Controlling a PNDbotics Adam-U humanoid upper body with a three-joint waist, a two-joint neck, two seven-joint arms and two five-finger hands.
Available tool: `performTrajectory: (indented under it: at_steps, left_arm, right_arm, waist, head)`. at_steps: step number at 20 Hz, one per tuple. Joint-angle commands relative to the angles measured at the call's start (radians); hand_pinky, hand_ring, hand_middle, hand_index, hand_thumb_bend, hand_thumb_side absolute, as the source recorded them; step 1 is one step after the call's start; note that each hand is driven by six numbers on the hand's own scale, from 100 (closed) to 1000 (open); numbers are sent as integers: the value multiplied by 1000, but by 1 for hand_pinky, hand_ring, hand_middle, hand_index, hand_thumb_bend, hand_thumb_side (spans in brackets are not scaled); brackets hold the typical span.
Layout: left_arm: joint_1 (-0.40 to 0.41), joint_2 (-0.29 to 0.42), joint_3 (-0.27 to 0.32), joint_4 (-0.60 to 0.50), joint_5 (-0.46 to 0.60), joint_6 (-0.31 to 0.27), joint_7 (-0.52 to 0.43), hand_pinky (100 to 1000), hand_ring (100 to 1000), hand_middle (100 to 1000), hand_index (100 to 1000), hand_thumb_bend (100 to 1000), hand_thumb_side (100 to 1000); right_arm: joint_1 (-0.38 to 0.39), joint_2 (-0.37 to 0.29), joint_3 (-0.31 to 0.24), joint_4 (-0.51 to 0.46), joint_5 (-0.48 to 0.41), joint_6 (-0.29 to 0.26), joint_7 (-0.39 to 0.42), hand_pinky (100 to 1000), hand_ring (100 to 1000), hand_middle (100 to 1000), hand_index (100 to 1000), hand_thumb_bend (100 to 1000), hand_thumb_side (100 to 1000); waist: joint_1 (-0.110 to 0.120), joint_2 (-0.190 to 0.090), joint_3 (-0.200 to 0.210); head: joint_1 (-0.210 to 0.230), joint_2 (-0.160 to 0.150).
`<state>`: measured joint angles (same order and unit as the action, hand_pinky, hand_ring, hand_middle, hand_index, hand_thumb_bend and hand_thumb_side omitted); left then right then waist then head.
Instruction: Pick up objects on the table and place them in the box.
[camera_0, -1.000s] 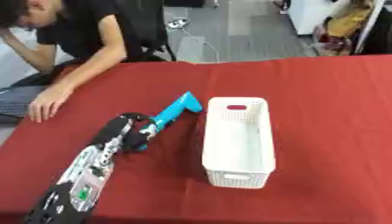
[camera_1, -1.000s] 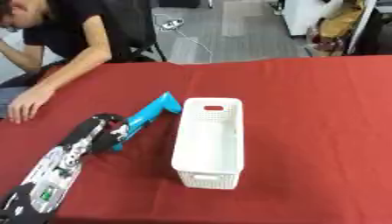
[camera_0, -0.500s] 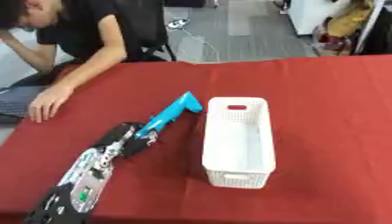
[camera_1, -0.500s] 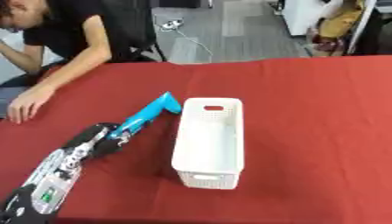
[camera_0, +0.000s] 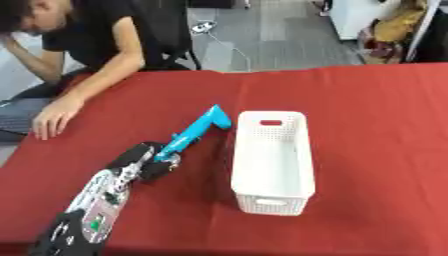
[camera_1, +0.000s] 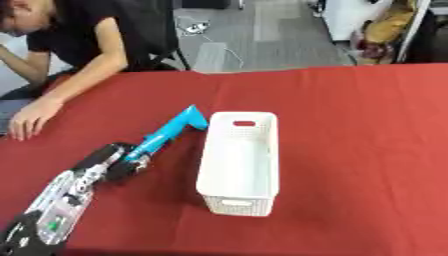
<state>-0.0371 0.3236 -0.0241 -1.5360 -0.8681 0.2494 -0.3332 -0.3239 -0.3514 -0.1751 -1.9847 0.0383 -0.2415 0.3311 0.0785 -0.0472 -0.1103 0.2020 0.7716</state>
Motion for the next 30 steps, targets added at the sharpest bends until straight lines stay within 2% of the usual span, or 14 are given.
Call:
performTrajectory:
  at_steps: [1,5,8,9,10,12,14,16,17,18,22,25,28,30]
  left_arm:
    - [-10,26,13,-11,-70,5,-19,823,705,747,844,251,522]
    - [-11,27,19,-27,-246,-7,-93,825,684,700,820,326,307]
    - [-11,24,28,-46,-357,-25,-156,817,671,683,806,326,306]
    - [-11,26,35,-56,-392,-26,-164,743,588,614,737,252,260]
    - [-11,25,39,-65,-425,-27,-167,726,570,600,717,232,248]
    - [-9,23,49,-82,-483,-23,-156,581,462,522,617,108,203]
    - [-8,21,60,-93,-519,-11,-126,371,345,432,512,100,252]
    - [-7,18,68,-103,-526,12,-71,232,222,316,434,100,302]
    - [-8,16,72,-107,-519,25,-37,134,145,243,332,100,335]
    - [-7,14,74,-109,-500,40,3,100,100,205,293,100,347]
    - [-6,2,83,-97,-320,96,191,100,100,100,183,100,444]
    - [-3,-2,89,-69,-32,109,412,100,100,100,139,100,549]
    - [-1,-2,81,-23,311,24,601,100,100,100,130,100,557]
    - [-1,8,69,13,462,-44,675,100,100,100,129,100,554]
  right_arm:
    - [-12,-16,-1,-15,-1,0,2,814,880,865,995,100,921]
    - [-12,-16,-2,-15,-1,0,1,814,879,865,995,100,922]
    - [-13,-16,-2,-15,0,0,0,814,879,865,995,100,922]
    - [-13,-16,-3,-15,0,0,-1,814,879,865,995,100,922]
    - [-13,-16,-3,-15,0,0,-1,814,879,864,995,100,922]
    - [-13,-17,-3,-15,0,-1,-2,814,879,863,995,100,922]
    - [-14,-17,-4,-15,1,-1,-3,814,879,863,994,100,918]
    - [-13,-17,-4,-15,1,-1,-3,814,879,863,994,100,918]
    - [-13,-17,-4,-15,1,-1,-3,814,878,863,994,100,921]
    - [-13,-18,-4,-15,1,-1,-3,814,878,863,994,100,921]
    - [-12,-18,-5,-15,2,0,-4,814,878,863,995,100,921]
    - [-12,-18,-5,-15,2,0,-4,814,878,863,995,100,921]
    - [-12,-18,-4,-15,2,1,-3,814,878,863,995,100,921]
    - [-12,-18,-4,-15,1,0,-3,814,878,863,995,100,921]
  waist:
    - [-4,-4,1]
    - [-4,-4,1]
    - [-4,-4,1]
    - [-4,-4,2]
    - [-4,-4,2]
    - [-4,-4,2]
    - [-4,-4,2]
    - [-4,-4,2]
    - [-4,-4,3]
    - [-4,-4,3]
    - [-5,-4,3]
    - [-5,-4,3]
    - [-5,-3,3]
    - [-5,-3,3]
  head:
    - [10,-2]
    - [9,-2]
    - [9,-2]
    - [8,-2]
    - [8,-2]
    - [7,-2]
    - [6,-2]
    - [5,-2]
    - [5,-2]
    - [5,-2]
    - [5,-2]
    - [5,-2]
    - [5,-2]
    - [6,-2]
